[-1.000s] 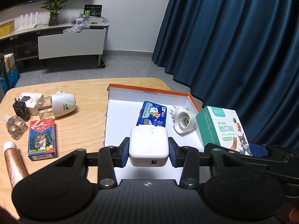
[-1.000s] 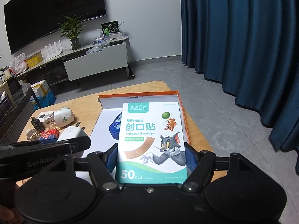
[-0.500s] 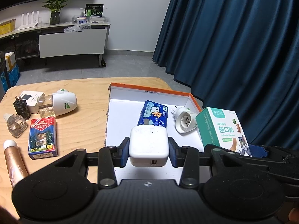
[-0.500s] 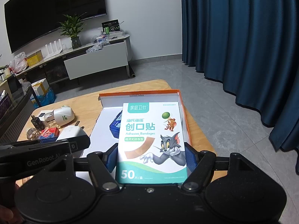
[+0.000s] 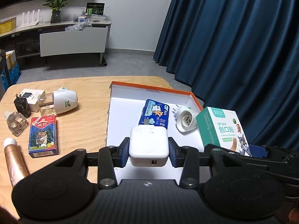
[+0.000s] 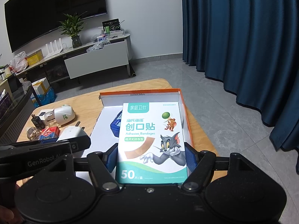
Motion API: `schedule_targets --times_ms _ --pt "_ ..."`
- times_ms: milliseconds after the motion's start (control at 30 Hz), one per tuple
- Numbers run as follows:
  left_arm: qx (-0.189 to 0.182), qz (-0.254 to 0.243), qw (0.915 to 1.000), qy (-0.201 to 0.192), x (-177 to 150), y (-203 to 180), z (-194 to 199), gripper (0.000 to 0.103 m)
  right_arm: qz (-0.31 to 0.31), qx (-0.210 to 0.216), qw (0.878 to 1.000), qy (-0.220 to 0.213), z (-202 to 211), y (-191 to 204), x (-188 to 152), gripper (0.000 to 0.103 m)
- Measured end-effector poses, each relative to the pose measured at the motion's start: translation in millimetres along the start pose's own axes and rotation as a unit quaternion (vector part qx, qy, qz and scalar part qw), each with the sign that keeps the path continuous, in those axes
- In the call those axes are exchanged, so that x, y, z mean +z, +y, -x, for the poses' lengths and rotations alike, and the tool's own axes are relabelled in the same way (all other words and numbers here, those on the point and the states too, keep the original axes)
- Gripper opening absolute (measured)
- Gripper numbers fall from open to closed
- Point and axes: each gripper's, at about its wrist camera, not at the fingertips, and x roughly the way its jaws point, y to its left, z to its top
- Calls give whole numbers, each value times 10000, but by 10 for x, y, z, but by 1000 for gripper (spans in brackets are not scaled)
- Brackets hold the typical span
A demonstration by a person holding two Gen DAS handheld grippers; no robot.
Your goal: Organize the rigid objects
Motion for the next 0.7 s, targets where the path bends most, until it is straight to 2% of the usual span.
schedule_targets --times_ms 700 --pt "6 14 10000 14 -2 5 1 42 22 3 10000 13 -3 10 -35 84"
